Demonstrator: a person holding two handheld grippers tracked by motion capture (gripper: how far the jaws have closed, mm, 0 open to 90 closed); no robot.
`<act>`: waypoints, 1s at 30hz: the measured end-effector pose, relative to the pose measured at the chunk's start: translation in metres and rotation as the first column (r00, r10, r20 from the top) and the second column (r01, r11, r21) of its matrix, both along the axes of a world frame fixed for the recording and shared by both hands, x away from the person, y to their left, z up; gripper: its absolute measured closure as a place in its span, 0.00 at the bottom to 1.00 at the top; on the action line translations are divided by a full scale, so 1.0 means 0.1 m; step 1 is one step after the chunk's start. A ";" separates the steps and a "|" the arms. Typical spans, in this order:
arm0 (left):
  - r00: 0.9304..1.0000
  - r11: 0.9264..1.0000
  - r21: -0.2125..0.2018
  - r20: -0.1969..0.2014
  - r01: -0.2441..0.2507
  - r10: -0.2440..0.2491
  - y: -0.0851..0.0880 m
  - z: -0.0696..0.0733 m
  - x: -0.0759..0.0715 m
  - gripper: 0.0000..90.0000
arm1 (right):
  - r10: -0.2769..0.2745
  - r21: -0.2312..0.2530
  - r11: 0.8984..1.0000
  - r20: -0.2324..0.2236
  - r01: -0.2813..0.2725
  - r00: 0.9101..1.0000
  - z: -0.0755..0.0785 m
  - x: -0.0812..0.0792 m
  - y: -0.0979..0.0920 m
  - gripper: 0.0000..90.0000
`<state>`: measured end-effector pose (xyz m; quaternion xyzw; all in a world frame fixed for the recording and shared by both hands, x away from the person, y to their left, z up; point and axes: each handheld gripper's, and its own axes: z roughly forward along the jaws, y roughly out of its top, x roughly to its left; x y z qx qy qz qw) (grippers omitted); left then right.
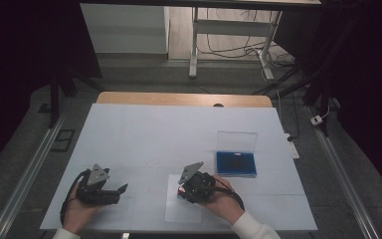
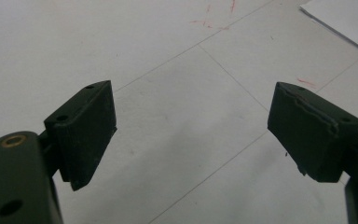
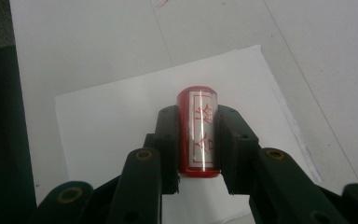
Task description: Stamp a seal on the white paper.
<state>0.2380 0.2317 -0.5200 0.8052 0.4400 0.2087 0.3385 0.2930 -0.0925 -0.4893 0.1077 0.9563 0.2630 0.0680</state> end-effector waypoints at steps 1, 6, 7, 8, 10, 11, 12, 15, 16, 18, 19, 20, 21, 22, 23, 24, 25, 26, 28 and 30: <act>1.000 1.000 -0.002 0.000 0.000 0.000 0.00 0.00 0.00 0.17 | -0.002 0.006 1.000 0.000 0.002 1.000 0.00 0.00 0.00 0.79; 1.000 1.000 -0.003 0.000 -0.001 0.001 0.00 0.00 0.00 0.17 | 0.002 0.012 1.000 0.001 -0.002 1.000 -0.01 0.00 -0.01 0.79; 1.000 1.000 -0.002 0.000 -0.001 0.001 0.00 0.00 0.00 0.17 | 0.002 0.011 1.000 0.002 -0.002 1.000 -0.01 0.00 -0.01 0.79; 1.000 1.000 0.000 0.000 -0.002 0.002 0.00 0.00 0.00 0.17 | 0.003 0.011 1.000 0.003 -0.003 1.000 -0.01 0.00 -0.01 0.79; 1.000 1.000 0.001 0.000 -0.001 0.001 0.00 0.00 0.00 0.17 | 0.000 0.010 1.000 0.003 0.000 1.000 -0.01 -0.01 -0.01 0.79; 1.000 1.000 -0.002 0.000 -0.002 0.002 0.00 0.00 0.00 0.17 | 0.011 0.013 1.000 0.012 -0.011 1.000 -0.01 0.00 -0.01 0.79; 1.000 1.000 -0.003 0.001 -0.003 0.003 0.00 0.00 0.00 0.17 | 0.010 0.012 1.000 0.011 -0.010 1.000 -0.01 0.00 -0.01 0.79; 1.000 1.000 -0.004 0.003 -0.004 0.004 0.00 0.00 0.00 0.17 | 0.001 0.009 1.000 0.003 -0.001 1.000 -0.01 -0.01 -0.01 0.79; 1.000 1.000 -0.003 0.004 -0.005 0.005 0.00 0.00 0.00 0.17 | 0.003 0.008 1.000 0.004 -0.003 1.000 -0.01 0.00 -0.01 0.79; 1.000 1.000 0.000 0.001 -0.005 0.005 0.00 0.00 0.00 0.17 | 0.005 -0.007 1.000 0.002 -0.005 1.000 0.00 0.00 0.00 0.79; 1.000 1.000 -0.001 0.001 -0.005 0.005 0.00 0.00 0.00 0.17 | 0.007 0.006 1.000 0.004 -0.007 1.000 -0.01 0.00 -0.01 0.79; 1.000 1.000 -0.002 0.002 -0.004 0.004 0.00 0.00 0.00 0.17 | 0.004 0.002 1.000 -0.001 -0.004 1.000 -0.01 0.00 -0.01 0.79; 1.000 1.000 -0.003 0.003 -0.004 0.004 0.00 0.00 0.00 0.17 | 0.003 0.005 1.000 0.001 -0.003 1.000 -0.01 0.00 -0.01 0.79; 1.000 1.000 -0.003 0.004 -0.005 0.005 0.00 0.01 0.00 0.17 | 0.007 0.005 1.000 0.007 -0.007 1.000 -0.01 0.00 -0.01 0.79; 1.000 1.000 -0.002 0.004 -0.005 0.005 0.00 0.01 0.00 0.17 | 0.003 0.006 1.000 0.005 -0.003 1.000 -0.01 -0.01 -0.01 0.79; 1.000 1.000 0.001 0.004 -0.005 0.005 0.00 0.01 0.00 0.17 | 0.001 0.009 1.000 0.003 -0.001 1.000 -0.01 -0.01 -0.01 0.79; 1.000 1.000 0.002 0.004 -0.006 0.006 0.00 0.01 0.00 0.17 | 0.006 0.013 1.000 0.006 -0.006 1.000 -0.02 0.00 -0.01 0.79; 1.000 1.000 0.002 0.003 -0.006 0.006 0.00 0.01 0.00 0.17 | 0.004 0.013 1.000 0.005 -0.004 1.000 -0.01 -0.01 -0.01 0.79; 1.000 1.000 0.002 0.005 -0.005 0.005 0.00 0.01 0.00 0.17 | 0.005 0.012 1.000 0.010 -0.005 1.000 -0.02 -0.01 -0.01 0.79; 1.000 1.000 0.000 0.004 -0.006 0.006 0.00 0.01 0.00 0.17 | 0.001 0.015 1.000 0.004 -0.001 1.000 -0.02 -0.01 -0.01 0.79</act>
